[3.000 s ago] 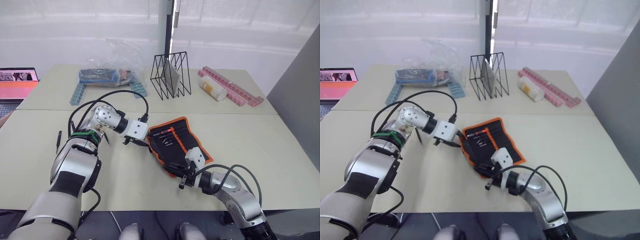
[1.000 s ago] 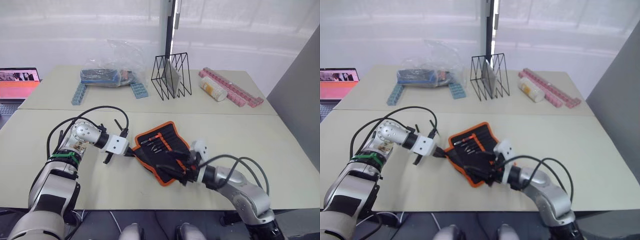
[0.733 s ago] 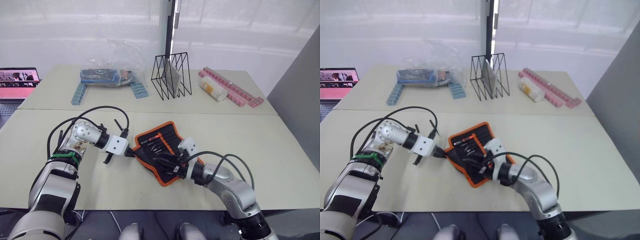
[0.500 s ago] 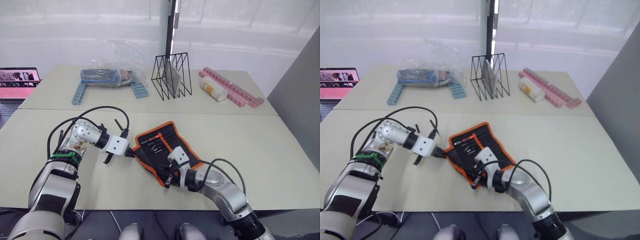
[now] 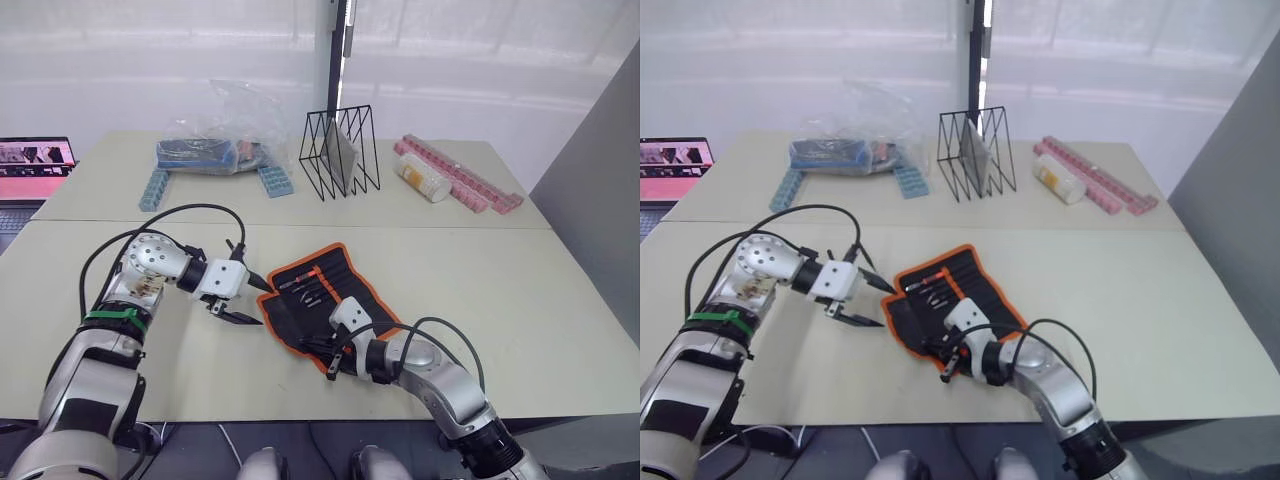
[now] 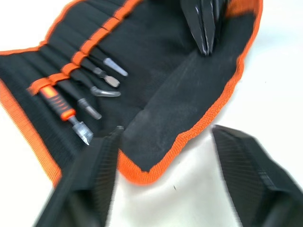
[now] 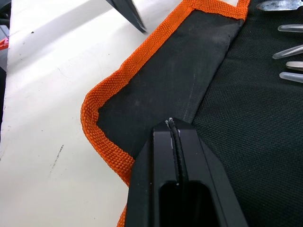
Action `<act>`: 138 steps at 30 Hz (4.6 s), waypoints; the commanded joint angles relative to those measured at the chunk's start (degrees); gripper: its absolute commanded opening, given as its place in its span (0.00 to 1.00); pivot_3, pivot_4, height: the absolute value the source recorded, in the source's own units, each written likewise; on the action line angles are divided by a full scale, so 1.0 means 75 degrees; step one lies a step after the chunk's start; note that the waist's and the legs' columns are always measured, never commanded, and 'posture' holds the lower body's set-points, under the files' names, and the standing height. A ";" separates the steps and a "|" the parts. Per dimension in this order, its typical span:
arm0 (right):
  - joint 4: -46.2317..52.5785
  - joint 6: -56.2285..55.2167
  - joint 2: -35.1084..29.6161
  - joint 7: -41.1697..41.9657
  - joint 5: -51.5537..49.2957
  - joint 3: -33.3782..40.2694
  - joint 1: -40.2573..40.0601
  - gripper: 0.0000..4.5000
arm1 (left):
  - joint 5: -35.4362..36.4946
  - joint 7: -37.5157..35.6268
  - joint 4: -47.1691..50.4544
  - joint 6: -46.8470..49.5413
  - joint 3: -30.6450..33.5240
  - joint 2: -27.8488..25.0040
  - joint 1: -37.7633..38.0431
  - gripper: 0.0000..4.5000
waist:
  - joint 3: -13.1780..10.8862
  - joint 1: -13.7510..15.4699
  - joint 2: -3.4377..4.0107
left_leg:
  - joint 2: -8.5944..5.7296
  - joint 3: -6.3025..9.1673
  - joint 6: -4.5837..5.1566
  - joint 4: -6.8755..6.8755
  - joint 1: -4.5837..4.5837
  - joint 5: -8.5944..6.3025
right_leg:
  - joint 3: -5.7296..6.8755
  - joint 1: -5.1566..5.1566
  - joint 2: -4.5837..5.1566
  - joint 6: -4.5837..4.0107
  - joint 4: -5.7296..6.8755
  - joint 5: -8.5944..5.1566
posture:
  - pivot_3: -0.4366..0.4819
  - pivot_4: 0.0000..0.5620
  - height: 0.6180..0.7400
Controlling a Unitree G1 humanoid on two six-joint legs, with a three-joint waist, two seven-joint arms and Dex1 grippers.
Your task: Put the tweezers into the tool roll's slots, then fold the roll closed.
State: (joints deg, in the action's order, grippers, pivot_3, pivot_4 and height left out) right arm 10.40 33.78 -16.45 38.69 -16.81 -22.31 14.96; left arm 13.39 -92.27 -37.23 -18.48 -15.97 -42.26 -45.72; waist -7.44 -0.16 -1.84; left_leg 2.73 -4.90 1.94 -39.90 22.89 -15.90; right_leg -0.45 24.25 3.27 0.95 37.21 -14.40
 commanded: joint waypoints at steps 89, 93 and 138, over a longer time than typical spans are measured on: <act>-0.1582 -0.1224 0.1286 0.0547 0.0180 0.0930 0.1139 0.00 | -0.1500 0.3106 0.1173 0.3530 0.0009 0.1105 0.1966 0.01 | 0.0197 -0.0055 0.0066 | -0.0019 -0.0023 0.0003 0.0039 -0.0085 -0.0004 | -0.0043 -0.0036 0.0008 -0.0003 -0.0015 -0.0006 | 0.48 0.27 0.97; -0.1909 -0.1395 0.1370 0.0350 0.0493 0.0781 0.1216 0.00 | -0.1476 0.3124 0.1209 0.3550 0.0009 0.1125 0.1966 0.01 | 0.0197 -0.0045 0.0066 | -0.0018 -0.0023 0.0003 0.0039 -0.0086 -0.0004 | -0.0042 -0.0037 0.0009 -0.0003 -0.0015 -0.0006 | 0.48 0.27 0.97; -0.1990 -0.0994 0.0751 0.0896 0.1074 0.0051 0.0542 0.00 | -0.1464 0.3167 0.1281 0.3496 0.0077 0.1039 0.2035 0.01 | 0.0196 -0.0046 0.0068 | -0.0015 -0.0024 0.0006 0.0042 -0.0087 -0.0007 | -0.0042 -0.0038 0.0013 -0.0003 -0.0019 -0.0008 | 0.48 0.27 0.97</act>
State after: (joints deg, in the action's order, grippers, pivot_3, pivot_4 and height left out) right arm -4.70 23.99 -9.84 43.96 -8.48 -20.64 20.69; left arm 5.72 -69.42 -24.88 6.32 -13.60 -33.65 -32.38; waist -5.97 -0.50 -1.33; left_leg 2.62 -5.08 1.98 -39.58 22.23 -15.95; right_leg -0.77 23.97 3.37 0.92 37.06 -14.45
